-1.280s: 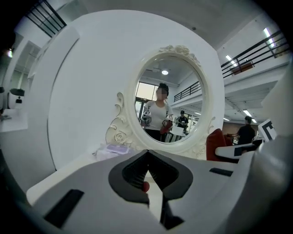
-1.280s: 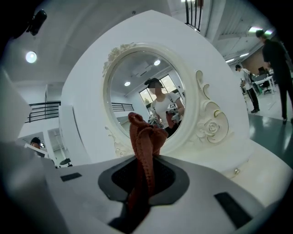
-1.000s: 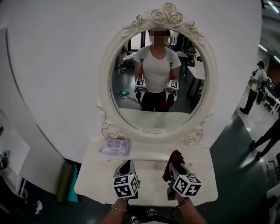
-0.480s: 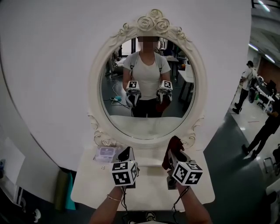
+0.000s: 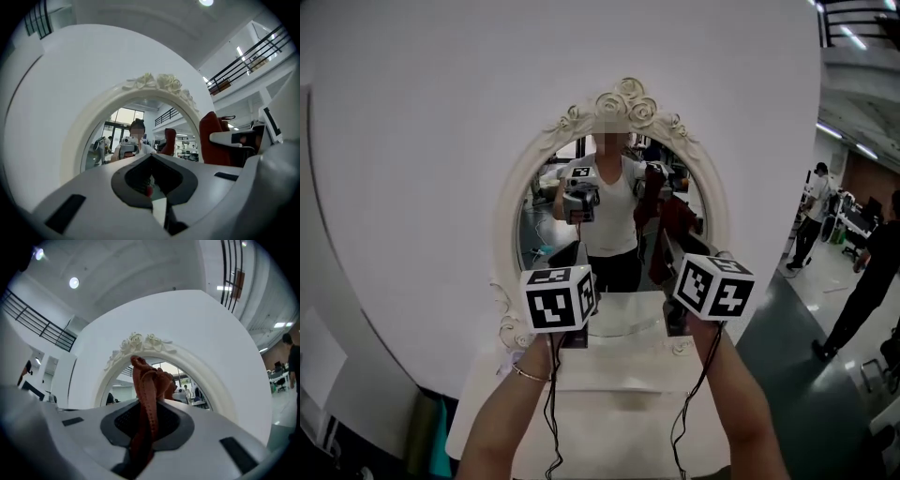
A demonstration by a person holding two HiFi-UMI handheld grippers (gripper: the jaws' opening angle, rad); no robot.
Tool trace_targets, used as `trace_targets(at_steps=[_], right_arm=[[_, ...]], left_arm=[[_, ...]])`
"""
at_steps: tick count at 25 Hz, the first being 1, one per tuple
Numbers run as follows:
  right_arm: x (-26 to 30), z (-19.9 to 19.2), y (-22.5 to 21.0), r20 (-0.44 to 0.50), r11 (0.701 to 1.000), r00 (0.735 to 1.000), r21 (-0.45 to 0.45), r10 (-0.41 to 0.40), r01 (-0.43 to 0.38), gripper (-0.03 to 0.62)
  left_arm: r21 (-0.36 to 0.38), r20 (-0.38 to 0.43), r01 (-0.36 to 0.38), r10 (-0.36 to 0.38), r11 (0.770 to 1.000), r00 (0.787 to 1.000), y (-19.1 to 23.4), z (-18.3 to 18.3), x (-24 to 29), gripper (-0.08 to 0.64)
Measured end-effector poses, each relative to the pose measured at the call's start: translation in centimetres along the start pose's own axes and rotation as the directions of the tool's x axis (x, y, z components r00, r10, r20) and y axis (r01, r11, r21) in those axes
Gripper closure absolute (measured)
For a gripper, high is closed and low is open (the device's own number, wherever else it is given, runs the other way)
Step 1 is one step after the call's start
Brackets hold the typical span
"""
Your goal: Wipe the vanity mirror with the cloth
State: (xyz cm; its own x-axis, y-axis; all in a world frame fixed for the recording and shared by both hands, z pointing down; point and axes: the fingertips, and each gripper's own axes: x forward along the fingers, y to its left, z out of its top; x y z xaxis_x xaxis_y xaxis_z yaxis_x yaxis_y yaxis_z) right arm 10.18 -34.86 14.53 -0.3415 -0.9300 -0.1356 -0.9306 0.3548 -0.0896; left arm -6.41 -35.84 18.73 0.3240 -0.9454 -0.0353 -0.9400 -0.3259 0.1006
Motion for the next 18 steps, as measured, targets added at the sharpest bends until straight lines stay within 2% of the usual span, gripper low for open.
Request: trace_targets(at_steps=[4,7,12,18], right_arm=[[3.0,4.1,-0.3,0.012,0.998,0.999,-0.051,-0.042,0.042,0.531],[4.2,5.7,-1.2,0.024,0.996,0.996,-0.045,-0.080,0.081,0.531],[5.4,6.3,-2.5,0.014,0.992,0.993,-0.045,-0.116,0.116,0.531],[6.9,6.3,-1.8,0.009,0.994,0.995,-0.042,-0.101,0.101,0.531]], left_arm=[[0.020,0.056,0.013,-0.014,1.000,0.998,-1.4,5.6,1.4,0.557],[0.056,0.078,0.012,-0.016,0.998,0.997,-2.2,7.7,2.2,0.557],[0.091,0.075,0.017,-0.024,0.996,0.997,-2.6,8.3,3.1,0.557],[0.081,0.077,-0.005,-0.001,0.997,0.997,-1.2,8.5,3.3,0.557]])
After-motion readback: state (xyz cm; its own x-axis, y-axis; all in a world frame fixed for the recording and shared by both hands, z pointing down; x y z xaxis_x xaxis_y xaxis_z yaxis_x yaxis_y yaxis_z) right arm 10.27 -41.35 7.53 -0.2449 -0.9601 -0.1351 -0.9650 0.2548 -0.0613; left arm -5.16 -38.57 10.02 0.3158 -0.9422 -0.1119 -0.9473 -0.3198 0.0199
